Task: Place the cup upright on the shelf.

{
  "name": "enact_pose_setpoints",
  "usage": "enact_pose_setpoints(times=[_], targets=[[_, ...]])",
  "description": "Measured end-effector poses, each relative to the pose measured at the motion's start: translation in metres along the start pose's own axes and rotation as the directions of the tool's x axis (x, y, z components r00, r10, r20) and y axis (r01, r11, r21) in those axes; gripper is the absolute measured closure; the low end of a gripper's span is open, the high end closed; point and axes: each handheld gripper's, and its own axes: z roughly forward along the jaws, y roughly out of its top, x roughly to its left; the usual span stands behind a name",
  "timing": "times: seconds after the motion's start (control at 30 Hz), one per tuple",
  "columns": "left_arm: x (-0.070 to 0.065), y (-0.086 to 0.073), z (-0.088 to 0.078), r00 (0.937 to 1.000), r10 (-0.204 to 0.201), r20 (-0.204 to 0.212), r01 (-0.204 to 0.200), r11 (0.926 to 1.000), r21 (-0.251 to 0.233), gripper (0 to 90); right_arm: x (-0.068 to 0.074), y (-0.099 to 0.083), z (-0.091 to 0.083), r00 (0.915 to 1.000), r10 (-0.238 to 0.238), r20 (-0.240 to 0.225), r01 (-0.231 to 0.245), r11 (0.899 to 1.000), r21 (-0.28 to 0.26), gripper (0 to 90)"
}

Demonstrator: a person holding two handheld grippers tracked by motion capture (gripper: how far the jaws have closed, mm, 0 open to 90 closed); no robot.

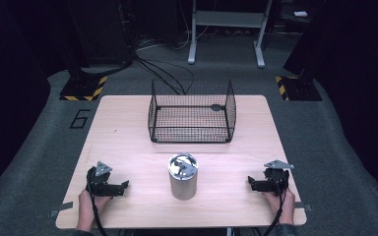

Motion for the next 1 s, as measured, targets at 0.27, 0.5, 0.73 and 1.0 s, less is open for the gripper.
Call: enact_pose_setpoints(times=[0.27,0.5,0.73,1.0], targets=[[-0.001,0.000,0.000,1.0000,0.005,0.008,-0.005,1.0000,0.000,0.0,0.000,0.000,0.000,1.0000,-0.002,0.000,0.002,1.000,-0.001,0.0],[-0.001,0.000,0.000,0.9999,0.003,0.012,-0.003,1.0000,0.001,0.0,0.000,0.000,0.000,1.0000,-0.001,0.000,0.001,1.000,-0.001,0.0],[0.001,0.000,-0.001,0.9993,0.013,0.036,-0.013,0.9999,-0.007,0.0,0.000,0.000,0.000,1.0000,-0.003,-0.004,0.003,1.000,0.001,0.0],[-0.003,0.004,-0.012,0.9948,0.005,0.101,0.000,0.9988,-0.048,0.0,0.000,0.000,0.000,1.0000,0.000,-0.002,0.000,1.000,0.000,0.0]])
